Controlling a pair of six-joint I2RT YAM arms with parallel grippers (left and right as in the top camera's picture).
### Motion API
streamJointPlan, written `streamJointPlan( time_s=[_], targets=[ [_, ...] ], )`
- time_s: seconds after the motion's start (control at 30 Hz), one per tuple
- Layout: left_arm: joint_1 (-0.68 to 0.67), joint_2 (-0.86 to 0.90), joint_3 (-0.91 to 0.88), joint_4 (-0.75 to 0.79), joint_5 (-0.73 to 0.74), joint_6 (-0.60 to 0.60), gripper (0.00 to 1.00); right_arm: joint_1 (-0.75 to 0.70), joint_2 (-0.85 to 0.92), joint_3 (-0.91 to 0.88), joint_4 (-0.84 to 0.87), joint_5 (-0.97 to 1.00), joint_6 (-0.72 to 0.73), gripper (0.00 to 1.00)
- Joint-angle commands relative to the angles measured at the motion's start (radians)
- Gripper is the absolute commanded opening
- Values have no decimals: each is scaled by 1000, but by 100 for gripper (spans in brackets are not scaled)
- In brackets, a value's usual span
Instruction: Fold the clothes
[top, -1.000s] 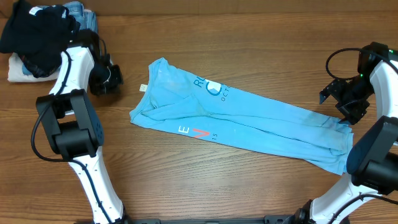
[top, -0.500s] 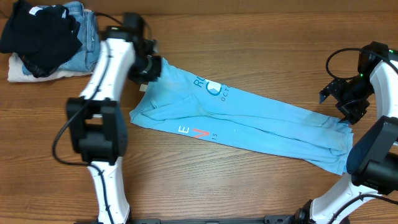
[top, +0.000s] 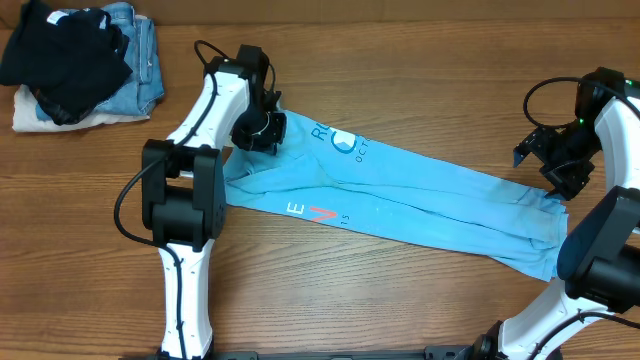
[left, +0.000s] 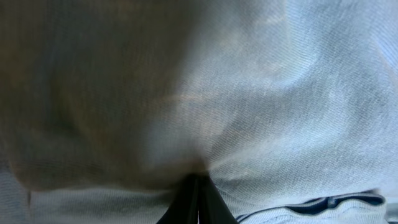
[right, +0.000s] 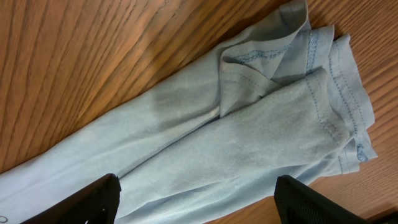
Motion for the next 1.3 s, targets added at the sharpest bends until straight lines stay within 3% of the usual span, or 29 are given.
streamJointPlan(
  time_s=[0.0,0.13,0.47,0.87,1.27],
  targets=[
    [31,98,-1,8,-27,3,4,2,-10,19,0,-10,-6,84],
    [70,147,-1,8,-107,-82,4,2,-10,19,-3,-10,-6,84],
    [238,171,-1,42,-117,-136,4,2,-10,19,-4,-10,-6,84],
    [447,171,0,51,-116,-255,4,2,-10,15,4,-10,-15,100],
    [471,84,6,29,-92,-300,5,11,-10,-146,152,-246,-241,100]
  ],
)
